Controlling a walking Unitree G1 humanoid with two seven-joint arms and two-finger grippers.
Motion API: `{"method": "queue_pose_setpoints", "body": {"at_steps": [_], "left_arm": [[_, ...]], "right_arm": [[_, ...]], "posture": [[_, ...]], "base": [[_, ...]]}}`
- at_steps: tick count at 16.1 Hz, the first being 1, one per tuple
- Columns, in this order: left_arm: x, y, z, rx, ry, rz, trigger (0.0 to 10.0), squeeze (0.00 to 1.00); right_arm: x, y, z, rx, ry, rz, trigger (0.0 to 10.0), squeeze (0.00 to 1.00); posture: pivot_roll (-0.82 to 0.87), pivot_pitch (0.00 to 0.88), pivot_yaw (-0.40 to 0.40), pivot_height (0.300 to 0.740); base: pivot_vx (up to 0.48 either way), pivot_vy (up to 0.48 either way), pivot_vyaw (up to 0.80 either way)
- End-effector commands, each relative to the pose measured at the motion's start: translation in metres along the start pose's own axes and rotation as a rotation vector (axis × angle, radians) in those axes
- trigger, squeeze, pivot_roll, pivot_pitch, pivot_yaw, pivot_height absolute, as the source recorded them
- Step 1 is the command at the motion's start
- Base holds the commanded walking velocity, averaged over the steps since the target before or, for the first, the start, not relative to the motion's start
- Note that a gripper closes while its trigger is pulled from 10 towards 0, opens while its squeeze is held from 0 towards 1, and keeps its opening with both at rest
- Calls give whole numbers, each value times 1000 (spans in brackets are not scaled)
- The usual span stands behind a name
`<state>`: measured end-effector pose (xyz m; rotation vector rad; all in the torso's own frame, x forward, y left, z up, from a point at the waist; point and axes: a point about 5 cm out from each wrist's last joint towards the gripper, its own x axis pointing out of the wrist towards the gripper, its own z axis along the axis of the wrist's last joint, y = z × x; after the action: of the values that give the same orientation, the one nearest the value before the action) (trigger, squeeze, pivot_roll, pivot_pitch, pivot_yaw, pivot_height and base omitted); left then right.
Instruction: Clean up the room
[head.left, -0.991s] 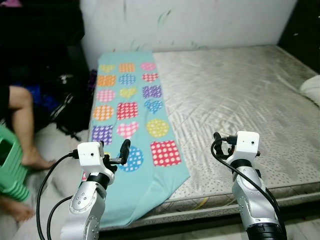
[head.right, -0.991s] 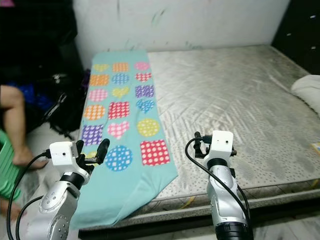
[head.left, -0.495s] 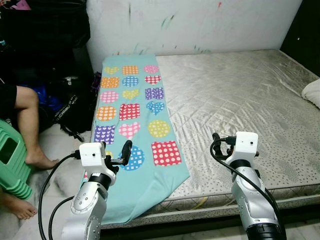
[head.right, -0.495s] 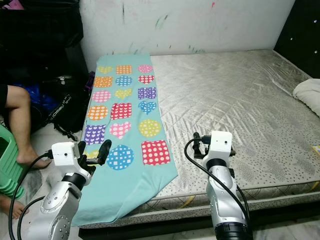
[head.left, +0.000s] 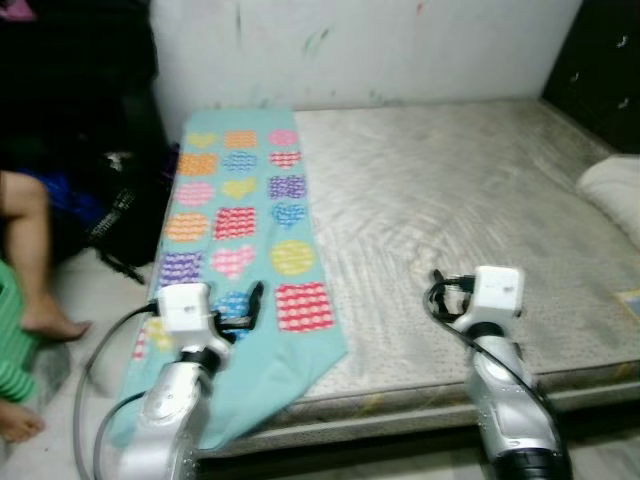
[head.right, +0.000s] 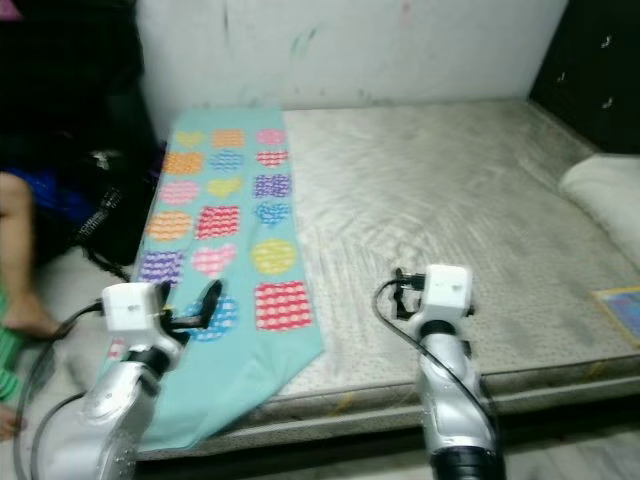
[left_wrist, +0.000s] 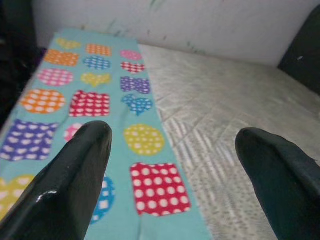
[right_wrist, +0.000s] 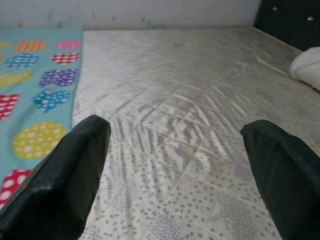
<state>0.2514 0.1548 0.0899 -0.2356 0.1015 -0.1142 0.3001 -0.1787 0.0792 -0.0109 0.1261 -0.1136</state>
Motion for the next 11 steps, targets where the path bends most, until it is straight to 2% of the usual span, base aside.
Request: {"method": "queue_pose_setpoints", "body": {"at_steps": [1,11], "left_arm": [[1,-4,2,-21,-13,-7,10000,0],[0,-8,5,-23,-34,-45,10000,0]], "right_arm": [[1,-4,0,-8,-2,-14,10000,0],[0,-4,-2,-12,8,-8,10000,0]], "posture": [[-90,0,22,740],[-94,0,21,740]], "base": [[0,0,0],[0,0,0]]}}
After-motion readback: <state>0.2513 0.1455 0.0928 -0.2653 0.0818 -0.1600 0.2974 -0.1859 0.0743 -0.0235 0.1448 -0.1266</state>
